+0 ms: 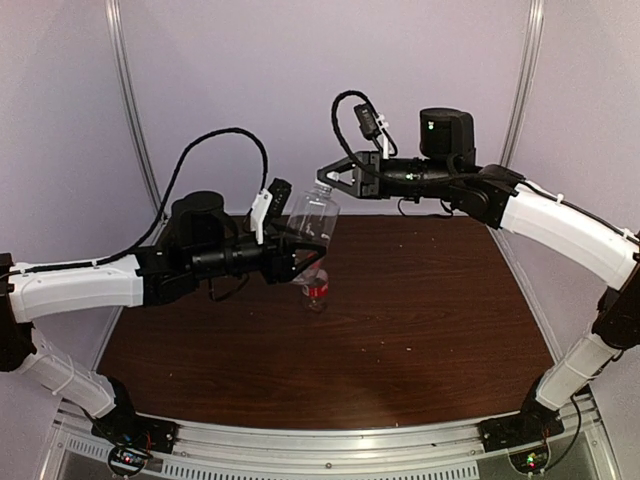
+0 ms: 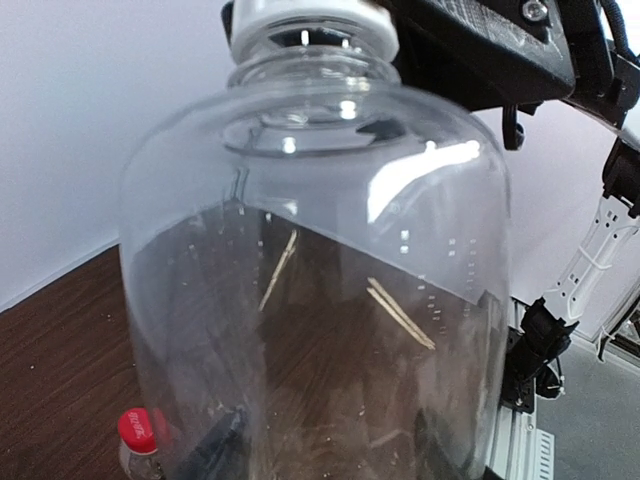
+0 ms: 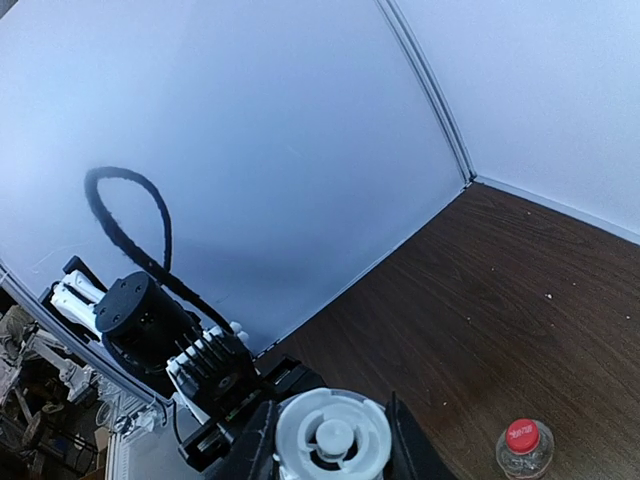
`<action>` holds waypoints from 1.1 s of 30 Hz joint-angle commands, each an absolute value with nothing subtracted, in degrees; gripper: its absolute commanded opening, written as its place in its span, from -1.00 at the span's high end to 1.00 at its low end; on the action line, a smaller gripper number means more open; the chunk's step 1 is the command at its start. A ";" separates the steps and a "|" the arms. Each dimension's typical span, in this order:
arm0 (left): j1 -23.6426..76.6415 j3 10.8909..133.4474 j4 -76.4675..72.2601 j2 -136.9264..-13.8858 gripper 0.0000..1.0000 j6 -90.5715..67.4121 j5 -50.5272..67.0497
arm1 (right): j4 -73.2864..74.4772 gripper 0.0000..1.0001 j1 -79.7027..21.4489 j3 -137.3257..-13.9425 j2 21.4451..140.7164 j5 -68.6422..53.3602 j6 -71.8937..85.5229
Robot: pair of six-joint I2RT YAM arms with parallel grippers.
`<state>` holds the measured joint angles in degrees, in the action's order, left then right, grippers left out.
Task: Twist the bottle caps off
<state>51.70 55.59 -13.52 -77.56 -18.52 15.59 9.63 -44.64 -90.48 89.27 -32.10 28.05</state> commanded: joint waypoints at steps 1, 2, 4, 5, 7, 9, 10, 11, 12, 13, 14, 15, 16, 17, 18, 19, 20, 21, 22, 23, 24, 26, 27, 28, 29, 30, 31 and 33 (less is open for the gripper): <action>51.78 54.83 -19.55 -76.08 0.11 -16.98 22.60 | 4.39 0.91 -42.65 -89.09 89.02 -42.85 23.52; 51.81 54.58 -20.18 -75.83 0.11 -16.81 24.50 | 3.20 0.90 -42.16 -88.91 89.31 -47.01 22.87; 51.85 53.73 -22.54 -75.40 0.10 -17.05 29.47 | 1.28 0.89 -41.35 -88.94 90.36 -54.95 20.84; 51.86 53.22 -24.33 -75.23 0.10 -17.65 32.47 | 0.59 0.86 -41.17 -89.00 90.84 -59.42 19.43; 51.79 52.20 -28.40 -75.01 0.06 -19.74 38.29 | -1.12 0.79 -41.02 -88.61 91.49 -67.00 17.02; 51.85 51.51 -32.38 -74.97 0.05 -22.82 43.76 | -3.55 0.71 -40.83 -88.33 91.98 -73.69 16.02; 51.86 51.28 -34.27 -75.04 0.05 -24.13 45.15 | -4.29 0.67 -40.59 -88.45 92.39 -75.79 15.97; 51.86 51.12 -35.30 -75.06 0.05 -25.23 46.03 | -4.78 0.63 -40.39 -88.72 92.83 -77.09 16.05; 51.86 50.95 -35.87 -75.04 0.05 -25.91 46.41 | -5.10 0.59 -40.23 -89.10 93.08 -78.08 16.24; 51.86 50.85 -36.20 -74.91 0.05 -26.25 46.41 | -5.26 0.53 -40.05 -89.38 93.30 -78.55 16.46; 51.86 50.79 -36.29 -74.77 0.04 -26.40 46.08 | -5.23 0.51 -39.84 -89.53 93.31 -78.42 16.58; 51.80 50.72 -36.18 -74.65 0.05 -26.36 45.63 | -5.19 0.47 -39.58 -89.62 93.22 -77.76 16.79; 51.85 50.76 -35.81 -74.58 0.05 -26.06 44.99 | -4.80 0.40 -39.43 -89.70 93.02 -76.67 16.99; 51.81 50.83 -35.33 -74.54 0.05 -25.71 44.28 | -4.12 0.32 -39.10 -89.84 92.96 -75.37 17.27; 51.85 50.95 -34.76 -74.59 0.05 -25.41 43.36 | -3.34 0.22 -38.77 -89.94 92.63 -73.77 17.56; 51.85 51.16 -34.08 -74.74 0.06 -25.07 42.30 | -2.26 0.13 -38.51 -90.13 92.37 -72.26 17.65; 51.86 51.34 -33.19 -74.83 0.06 -24.65 41.09 | -1.22 0.05 -38.43 -90.38 92.12 -70.61 17.74; 51.84 51.71 -32.10 -75.00 0.06 -24.09 39.61 | -0.54 -0.02 -38.37 -90.57 91.84 -69.10 17.75; 51.85 52.07 -30.87 -75.24 0.06 -23.46 38.43 | 1.08 -0.11 -38.38 -90.70 91.50 -67.61 17.85; 51.86 52.45 -29.71 -75.43 0.06 -22.96 37.28 | 1.63 -0.27 -38.35 -90.64 91.12 -65.66 18.43; 51.86 52.92 -28.52 -75.73 0.06 -22.37 36.11 | 1.88 -0.43 -38.37 -90.50 90.62 -64.39 18.95; 51.84 53.83 -25.90 -76.14 0.07 -21.68 33.40 | 2.25 -0.72 -38.38 -90.13 89.48 -62.32 20.08; 51.84 54.18 -24.95 -76.33 0.07 -21.34 32.00 | 2.56 -0.81 -38.34 -89.80 88.84 -61.04 20.74; 51.85 54.39 -24.18 -76.46 0.07 -21.20 30.69 | 2.71 -0.87 -38.38 -89.56 88.29 -59.46 21.35; 51.86 54.60 -23.57 -76.56 0.07 -20.96 29.55 | 3.02 -0.91 -38.40 -89.27 87.58 -57.96 21.97; 51.84 54.85 -23.00 -76.63 0.06 -20.78 28.49 | 3.49 -0.94 -38.40 -89.20 87.03 -56.61 22.36; 51.85 55.06 -22.35 -76.72 0.06 -20.54 27.30 | 3.95 -0.97 -38.51 -89.13 86.53 -55.20 22.66; 51.83 55.55 -21.14 -76.94 0.06 -20.29 25.29 | 4.98 -0.99 -38.69 -89.24 85.64 -52.37 23.39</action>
